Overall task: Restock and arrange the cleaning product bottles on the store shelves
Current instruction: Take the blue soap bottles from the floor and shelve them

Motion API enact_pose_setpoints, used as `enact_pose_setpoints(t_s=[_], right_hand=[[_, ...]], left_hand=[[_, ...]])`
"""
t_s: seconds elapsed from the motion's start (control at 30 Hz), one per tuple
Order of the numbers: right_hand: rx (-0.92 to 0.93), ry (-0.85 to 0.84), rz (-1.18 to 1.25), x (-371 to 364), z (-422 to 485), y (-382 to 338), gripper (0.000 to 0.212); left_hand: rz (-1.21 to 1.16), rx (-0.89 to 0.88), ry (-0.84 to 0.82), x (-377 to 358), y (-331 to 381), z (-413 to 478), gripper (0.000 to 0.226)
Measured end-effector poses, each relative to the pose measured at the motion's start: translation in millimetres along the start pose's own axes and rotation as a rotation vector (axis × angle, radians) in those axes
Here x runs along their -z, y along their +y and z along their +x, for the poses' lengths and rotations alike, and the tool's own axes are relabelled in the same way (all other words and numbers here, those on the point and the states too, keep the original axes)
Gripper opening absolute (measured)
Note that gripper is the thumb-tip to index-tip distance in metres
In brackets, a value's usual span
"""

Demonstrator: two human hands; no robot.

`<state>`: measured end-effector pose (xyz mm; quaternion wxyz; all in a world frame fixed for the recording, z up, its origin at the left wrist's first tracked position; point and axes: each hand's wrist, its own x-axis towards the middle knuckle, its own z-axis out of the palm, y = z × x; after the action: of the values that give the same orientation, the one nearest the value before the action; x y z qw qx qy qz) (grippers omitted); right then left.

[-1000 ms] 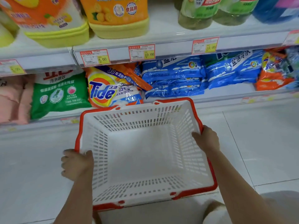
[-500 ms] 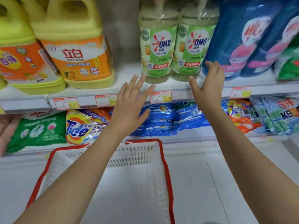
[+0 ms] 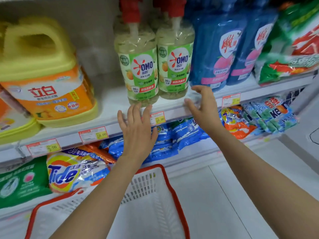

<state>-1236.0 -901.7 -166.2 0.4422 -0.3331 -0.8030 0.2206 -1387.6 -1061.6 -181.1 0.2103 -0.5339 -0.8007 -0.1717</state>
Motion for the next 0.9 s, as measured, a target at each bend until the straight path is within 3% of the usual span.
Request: enact_pose_setpoints(t_s=[0.13,0.3,0.43,0.5,0.6,0.77,0.9], right_hand=[[-0.177,0.309,0.016,22,19,2,0.058],[-0.427,0.168,0.128,43,42,20,0.11],[-0.528,0.075,-0.072,46,60,25,0.13],[-0.543,0.08,-0.216,46,68,23,0.132],[-0.475,0.126,-0.271,45,71,25,0.114],[-0.411,-0.017,0.152,54,72,34,0.089],[-0.409,-0.126,0.159,66,82,35,0.118]], left_hand=[[-0.115,-0.074,0.032,5,7,8,0.07],[-0.162,-0.212,0.008,8,28,26,0.082],[-0.177,-0.224,-0.03,3,44,38,0.083],[-0.176,-0.215,-0.037,-1,49,42,0.082],[-0.183,-0.172,-0.039,-6,58,46,0.078],[-0.184,-0.13,-0.016,-13,67,48,0.076],[-0.17,-0.099,0.006,-17,73,48,0.078]])
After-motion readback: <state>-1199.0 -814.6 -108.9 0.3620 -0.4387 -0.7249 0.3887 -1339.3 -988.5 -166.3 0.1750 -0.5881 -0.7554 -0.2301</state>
